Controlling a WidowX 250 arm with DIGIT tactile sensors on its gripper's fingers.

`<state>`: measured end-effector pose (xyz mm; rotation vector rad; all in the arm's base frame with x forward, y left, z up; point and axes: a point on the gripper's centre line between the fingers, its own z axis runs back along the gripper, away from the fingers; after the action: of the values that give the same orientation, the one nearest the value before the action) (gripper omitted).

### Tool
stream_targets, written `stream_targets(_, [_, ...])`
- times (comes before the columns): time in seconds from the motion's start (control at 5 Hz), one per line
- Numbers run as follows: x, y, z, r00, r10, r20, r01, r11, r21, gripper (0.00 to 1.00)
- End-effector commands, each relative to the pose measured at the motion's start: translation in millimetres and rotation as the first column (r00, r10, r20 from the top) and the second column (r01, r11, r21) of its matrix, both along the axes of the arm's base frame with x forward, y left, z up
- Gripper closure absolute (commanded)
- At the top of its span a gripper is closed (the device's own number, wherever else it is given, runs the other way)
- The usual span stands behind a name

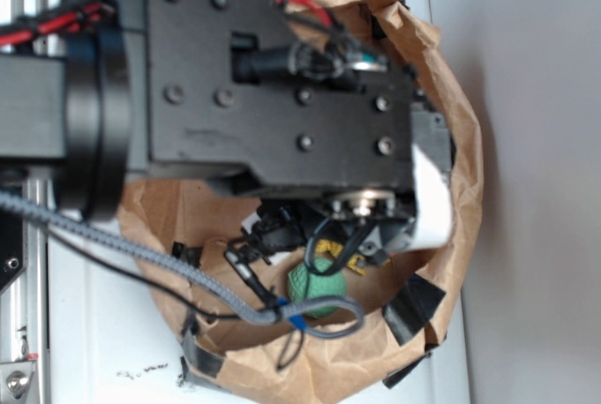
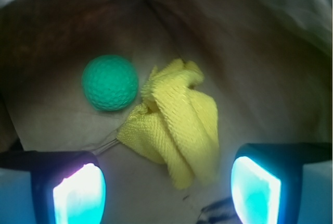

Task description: Grab the green ball.

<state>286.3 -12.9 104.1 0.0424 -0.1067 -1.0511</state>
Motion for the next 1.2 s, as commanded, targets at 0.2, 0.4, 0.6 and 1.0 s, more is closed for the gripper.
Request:
stream_targets(0.2, [-23,-43,-21,0.905,-0.415,0.095,0.421,0.905,-0.058,0.00])
stream_targets(0.4, [-21,-51,-28,0.863,-0.485,0.144,0.498,0.864,-0.076,0.00])
stream_targets(0.6, [-15,-54,-40,0.839,-0.513,0.180,0.532,0.843,-0.080,0.00])
stream_targets(1.0, [-10,-74,-58,0.854,-0.494,0.162,0.514,0.849,-0.121,0.00])
